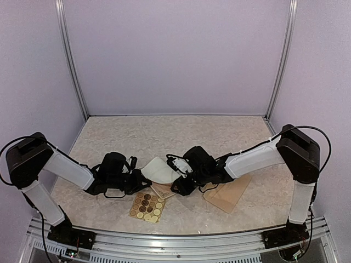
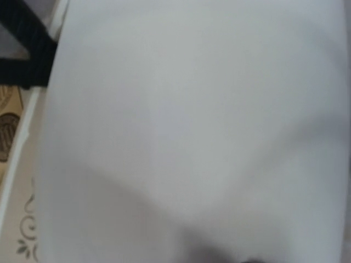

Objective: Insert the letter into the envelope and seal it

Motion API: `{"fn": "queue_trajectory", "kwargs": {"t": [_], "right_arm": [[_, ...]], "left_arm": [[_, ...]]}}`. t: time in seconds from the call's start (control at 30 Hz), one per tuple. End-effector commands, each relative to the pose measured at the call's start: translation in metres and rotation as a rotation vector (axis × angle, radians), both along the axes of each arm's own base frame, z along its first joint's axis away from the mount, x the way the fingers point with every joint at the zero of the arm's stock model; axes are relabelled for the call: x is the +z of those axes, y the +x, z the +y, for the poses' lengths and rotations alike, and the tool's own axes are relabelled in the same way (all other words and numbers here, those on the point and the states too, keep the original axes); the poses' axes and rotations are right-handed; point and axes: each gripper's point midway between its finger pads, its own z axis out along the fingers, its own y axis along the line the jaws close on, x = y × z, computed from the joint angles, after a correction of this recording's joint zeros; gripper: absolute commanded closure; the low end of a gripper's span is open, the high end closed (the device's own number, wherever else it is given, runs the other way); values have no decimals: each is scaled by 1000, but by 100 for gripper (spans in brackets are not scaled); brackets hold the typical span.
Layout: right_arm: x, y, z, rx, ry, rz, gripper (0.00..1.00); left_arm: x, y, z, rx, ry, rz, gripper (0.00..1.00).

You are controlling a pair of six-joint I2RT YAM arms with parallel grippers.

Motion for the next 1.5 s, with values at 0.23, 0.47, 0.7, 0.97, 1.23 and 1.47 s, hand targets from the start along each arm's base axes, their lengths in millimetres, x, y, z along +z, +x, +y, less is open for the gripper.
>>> {"fn": "queue_trajectory", "kwargs": {"t": [0.23,0.47,0.7,0.97,1.23,1.47], "right_arm": [[-17,0,0,-42,-42,32,53],[-18,-2,2,-35,-32,47,53],[-19,-7,3,-21,-21,63,53],[-21,-8,4,-18,-23,71,53],[-18,-7,6,-25,-11,77,53],[2,-11,13,-2,39,91,47]], "left_arm": [[4,2,17,53,-50,4,75],[-2,5,15,66,-70,38,58],[-3,13,15,96,-30,6,63],[40,26,-4,60,-63,-130,72],[18,29,-16,30,-32,-75,78],[-18,22,-7,41,44,1,79]]}}
